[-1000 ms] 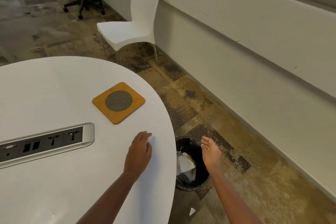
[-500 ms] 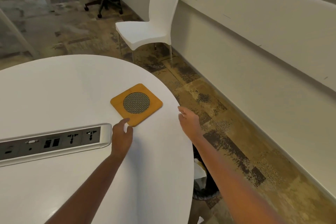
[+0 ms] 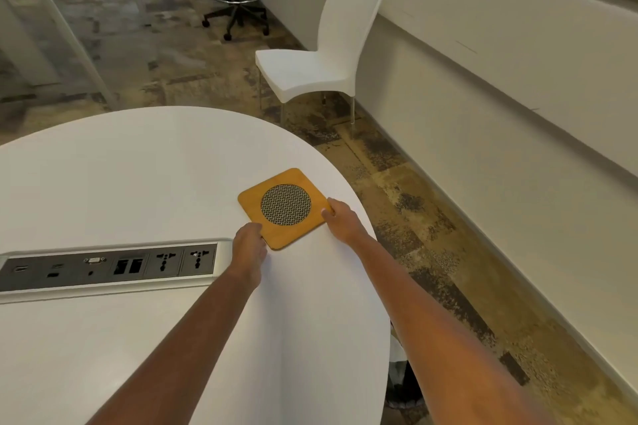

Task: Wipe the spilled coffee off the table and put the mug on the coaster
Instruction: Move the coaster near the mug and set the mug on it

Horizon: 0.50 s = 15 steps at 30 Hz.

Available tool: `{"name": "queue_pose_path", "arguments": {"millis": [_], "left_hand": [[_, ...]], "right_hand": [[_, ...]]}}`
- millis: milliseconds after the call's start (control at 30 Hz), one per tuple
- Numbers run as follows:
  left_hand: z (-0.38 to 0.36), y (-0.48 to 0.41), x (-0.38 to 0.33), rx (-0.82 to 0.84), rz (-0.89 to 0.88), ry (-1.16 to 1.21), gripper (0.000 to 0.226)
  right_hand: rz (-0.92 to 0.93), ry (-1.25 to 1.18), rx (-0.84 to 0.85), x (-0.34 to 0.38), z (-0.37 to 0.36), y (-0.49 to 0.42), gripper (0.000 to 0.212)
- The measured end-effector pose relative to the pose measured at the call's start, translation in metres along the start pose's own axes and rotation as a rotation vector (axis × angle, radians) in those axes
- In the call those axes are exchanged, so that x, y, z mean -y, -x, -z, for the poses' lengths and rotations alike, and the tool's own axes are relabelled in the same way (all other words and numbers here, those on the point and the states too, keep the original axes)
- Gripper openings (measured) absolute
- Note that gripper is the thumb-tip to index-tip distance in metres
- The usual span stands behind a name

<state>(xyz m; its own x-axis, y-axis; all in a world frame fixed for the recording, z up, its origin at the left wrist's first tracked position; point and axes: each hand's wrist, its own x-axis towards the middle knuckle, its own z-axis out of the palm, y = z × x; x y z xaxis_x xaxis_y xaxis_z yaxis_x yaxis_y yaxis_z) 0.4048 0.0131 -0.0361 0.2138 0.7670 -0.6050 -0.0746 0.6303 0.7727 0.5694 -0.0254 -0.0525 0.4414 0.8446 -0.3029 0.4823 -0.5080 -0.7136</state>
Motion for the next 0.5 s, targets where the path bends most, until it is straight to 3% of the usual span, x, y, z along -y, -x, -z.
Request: {"name": "queue_pose_path", "arguments": {"millis": [100, 233, 400, 500], "left_hand": [[0.002, 0.004, -0.002, 0.002, 0.025, 0.078, 0.018], [0.010, 0.009, -0.008, -0.056, 0.018, 0.045, 0.029], [0.031, 0.019, -0.005, -0.032, -0.036, -0.023, 0.019], [0.047, 0.030, -0.003, -0.023, -0.064, -0.007, 0.025]], "right_hand": [[0.012, -0.073, -0.097, -0.006, -0.002, 0.001, 0.020], [-0.032, -0.331, -0.177, -0.014, -0.004, 0.017, 0.020], [-0.117, -0.649, -0.116, -0.018, -0.009, 0.050, 0.022], [-0.160, -0.781, -0.089, -0.014, -0.017, 0.074, 0.027]]}}
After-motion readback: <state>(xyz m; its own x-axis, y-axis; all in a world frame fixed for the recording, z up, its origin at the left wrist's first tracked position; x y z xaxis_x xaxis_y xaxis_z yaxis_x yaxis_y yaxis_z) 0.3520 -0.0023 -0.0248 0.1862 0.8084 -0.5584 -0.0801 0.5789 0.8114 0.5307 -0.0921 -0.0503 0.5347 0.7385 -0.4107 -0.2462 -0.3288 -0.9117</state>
